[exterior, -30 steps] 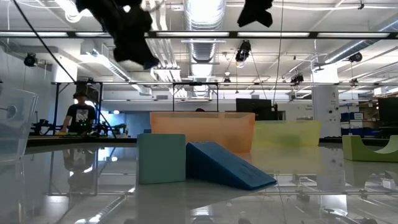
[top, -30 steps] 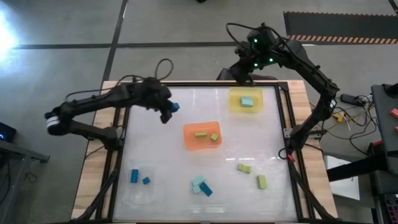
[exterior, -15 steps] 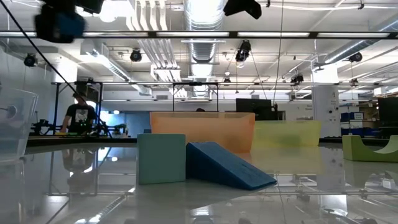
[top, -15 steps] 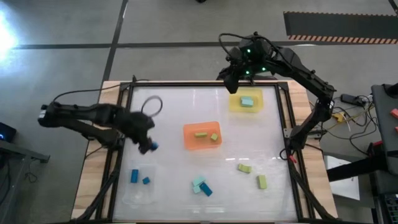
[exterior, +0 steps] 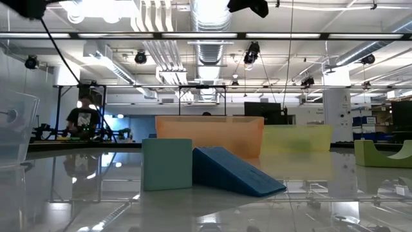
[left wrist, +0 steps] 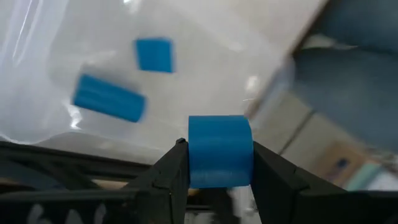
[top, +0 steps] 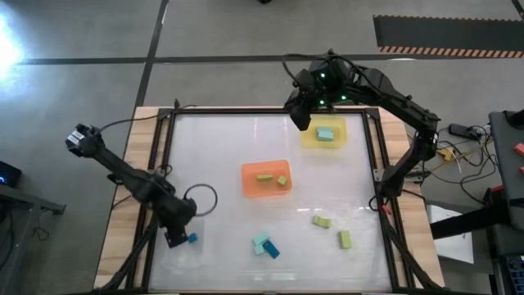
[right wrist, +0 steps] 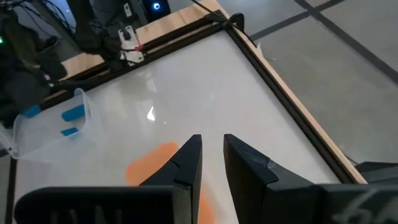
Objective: Sort & place blocks by color
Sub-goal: Put the blue block into the transparent bin, then put the light green block into the orange bin
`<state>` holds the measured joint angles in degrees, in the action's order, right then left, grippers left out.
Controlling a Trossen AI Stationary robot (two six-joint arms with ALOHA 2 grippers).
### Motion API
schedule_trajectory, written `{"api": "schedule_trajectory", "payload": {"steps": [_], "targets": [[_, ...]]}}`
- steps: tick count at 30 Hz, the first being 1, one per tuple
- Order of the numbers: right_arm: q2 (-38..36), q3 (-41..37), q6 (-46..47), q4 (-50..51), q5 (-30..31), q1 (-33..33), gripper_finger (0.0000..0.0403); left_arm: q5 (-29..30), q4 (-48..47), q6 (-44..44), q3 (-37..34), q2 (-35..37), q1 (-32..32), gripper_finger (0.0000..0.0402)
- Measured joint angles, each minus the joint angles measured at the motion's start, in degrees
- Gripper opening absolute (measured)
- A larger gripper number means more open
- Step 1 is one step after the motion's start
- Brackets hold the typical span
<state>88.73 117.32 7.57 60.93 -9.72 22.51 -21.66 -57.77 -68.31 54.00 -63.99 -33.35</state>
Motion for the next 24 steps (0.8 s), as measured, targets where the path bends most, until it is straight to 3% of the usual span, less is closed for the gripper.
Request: {"api": "schedule_trajectory", "payload": {"steps": [6,12,15,21,24], "targets": [[0.3,0.0,0.1,0.0,2.4,-3.1,0.0056,2.0,0.2,9.1,-5.1,-6.6,-2.0,0.0118],[0.4,0.0,2.3,0.0,4.0,-5.5,0.0056,6.7,0.5,17.7,-5.7,-11.4,-1.9,0.0118],[0.7,0.0,3.0,0.0,5.6,-6.6,0.0056,9.1,0.6,18.1,-5.7,-12.7,-1.9,0.0119],[1.2,0.0,3.6,0.0,5.9,-8.2,0.0056,10.2,0.5,18.1,-5.7,-13.4,-1.9,0.0193],[1.4,0.0,5.3,0.0,5.9,-8.8,0.0056,10.2,0.3,18.1,-5.7,-13.1,-1.9,0.0209]]}}
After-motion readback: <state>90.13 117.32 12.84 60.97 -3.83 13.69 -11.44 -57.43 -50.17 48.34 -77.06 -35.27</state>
